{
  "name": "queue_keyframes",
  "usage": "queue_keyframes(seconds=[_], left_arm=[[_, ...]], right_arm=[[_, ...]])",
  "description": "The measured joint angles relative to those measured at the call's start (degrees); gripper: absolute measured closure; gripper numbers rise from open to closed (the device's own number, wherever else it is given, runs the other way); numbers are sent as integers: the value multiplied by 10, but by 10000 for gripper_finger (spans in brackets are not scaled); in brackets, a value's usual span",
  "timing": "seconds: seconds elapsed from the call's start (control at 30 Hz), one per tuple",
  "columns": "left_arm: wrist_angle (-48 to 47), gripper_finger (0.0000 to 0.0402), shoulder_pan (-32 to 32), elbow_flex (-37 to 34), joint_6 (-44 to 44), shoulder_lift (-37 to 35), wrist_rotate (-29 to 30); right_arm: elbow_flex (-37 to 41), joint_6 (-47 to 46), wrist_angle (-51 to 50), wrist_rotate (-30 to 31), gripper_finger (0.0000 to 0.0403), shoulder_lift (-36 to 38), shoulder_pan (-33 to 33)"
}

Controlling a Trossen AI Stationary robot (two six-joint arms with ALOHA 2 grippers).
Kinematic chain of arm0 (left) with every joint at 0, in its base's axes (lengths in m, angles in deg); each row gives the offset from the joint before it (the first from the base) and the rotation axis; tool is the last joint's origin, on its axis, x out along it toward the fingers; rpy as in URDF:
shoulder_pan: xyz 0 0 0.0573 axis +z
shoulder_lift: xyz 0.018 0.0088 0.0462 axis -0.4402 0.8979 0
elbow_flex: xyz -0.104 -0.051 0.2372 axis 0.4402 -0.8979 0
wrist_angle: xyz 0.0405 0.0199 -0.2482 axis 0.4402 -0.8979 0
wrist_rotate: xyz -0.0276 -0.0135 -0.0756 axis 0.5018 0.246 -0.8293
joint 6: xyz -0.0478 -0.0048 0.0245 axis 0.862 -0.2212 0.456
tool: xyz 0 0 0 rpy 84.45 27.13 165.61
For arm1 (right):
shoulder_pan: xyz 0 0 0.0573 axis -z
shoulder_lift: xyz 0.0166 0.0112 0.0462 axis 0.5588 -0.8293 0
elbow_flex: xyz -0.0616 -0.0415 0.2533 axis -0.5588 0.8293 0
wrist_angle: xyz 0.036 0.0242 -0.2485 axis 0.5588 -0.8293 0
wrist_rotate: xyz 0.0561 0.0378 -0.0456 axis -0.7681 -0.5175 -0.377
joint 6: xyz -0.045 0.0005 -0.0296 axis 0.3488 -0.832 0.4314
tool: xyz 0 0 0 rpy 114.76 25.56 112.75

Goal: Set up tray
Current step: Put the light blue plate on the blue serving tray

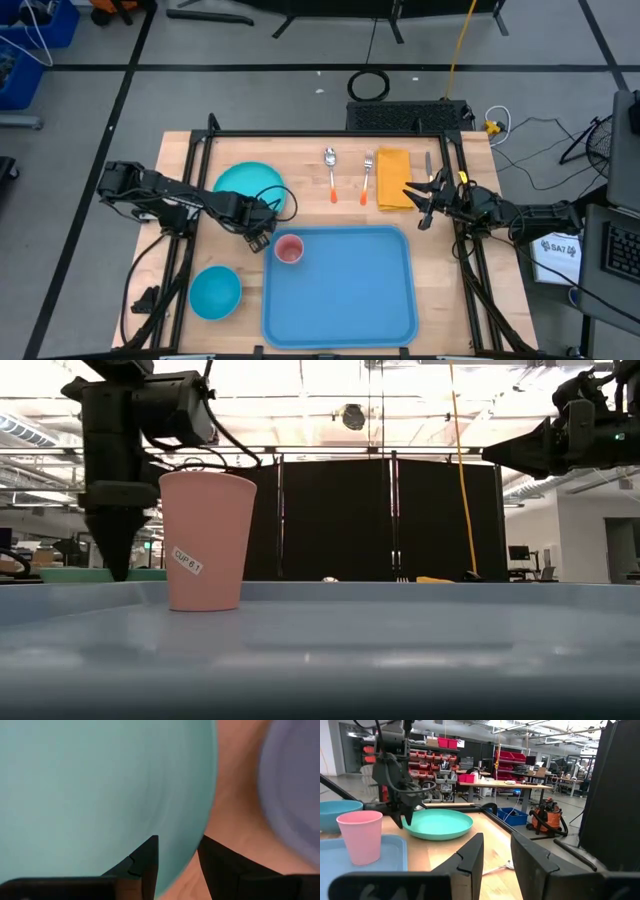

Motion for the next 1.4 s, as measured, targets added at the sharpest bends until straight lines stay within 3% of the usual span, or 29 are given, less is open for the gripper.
queue_keyframes(seconds=[0.53, 0.9, 1.0, 1.17, 1.4], left_arm=[[14, 261, 5, 0, -84, 7, 18], [23, 264, 30, 0, -69, 28, 13], [24, 292, 33, 0, -69, 51, 3], [24, 381, 33, 4, -62, 78, 34], [-22, 394, 17, 40, -29, 49, 80]], right_arm=[[0, -30, 5, 0, 314, 0, 0], [0, -30, 5, 0, 314, 0, 0], [0, -29, 5, 0, 314, 0, 0], [0, -29, 4, 0, 314, 0, 0], [0, -25, -6, 0, 314, 0, 0]])
